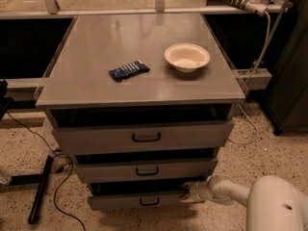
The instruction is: Close top drawer
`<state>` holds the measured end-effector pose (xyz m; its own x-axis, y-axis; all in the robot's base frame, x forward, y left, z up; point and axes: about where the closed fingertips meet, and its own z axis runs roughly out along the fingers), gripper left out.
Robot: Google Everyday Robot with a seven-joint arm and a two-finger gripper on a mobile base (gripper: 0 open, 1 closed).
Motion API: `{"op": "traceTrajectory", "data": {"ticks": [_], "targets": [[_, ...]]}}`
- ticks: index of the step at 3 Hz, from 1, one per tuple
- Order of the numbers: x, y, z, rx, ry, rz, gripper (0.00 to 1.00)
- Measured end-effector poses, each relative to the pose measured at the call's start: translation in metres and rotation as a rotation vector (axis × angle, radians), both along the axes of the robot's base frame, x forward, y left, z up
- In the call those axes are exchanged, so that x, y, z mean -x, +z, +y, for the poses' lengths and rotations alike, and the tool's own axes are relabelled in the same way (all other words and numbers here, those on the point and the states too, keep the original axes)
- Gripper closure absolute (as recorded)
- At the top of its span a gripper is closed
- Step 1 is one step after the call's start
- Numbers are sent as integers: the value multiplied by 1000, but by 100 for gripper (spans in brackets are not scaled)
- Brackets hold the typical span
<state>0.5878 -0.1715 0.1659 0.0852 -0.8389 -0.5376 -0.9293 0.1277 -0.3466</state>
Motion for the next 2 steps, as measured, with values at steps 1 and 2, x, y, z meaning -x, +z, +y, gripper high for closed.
{"op": "traceTrajectory", "data": {"ticks": [1, 2], "targets": [[22, -1, -6, -12, -27, -13, 100], [23, 3, -6, -12, -27, -13, 81]]}}
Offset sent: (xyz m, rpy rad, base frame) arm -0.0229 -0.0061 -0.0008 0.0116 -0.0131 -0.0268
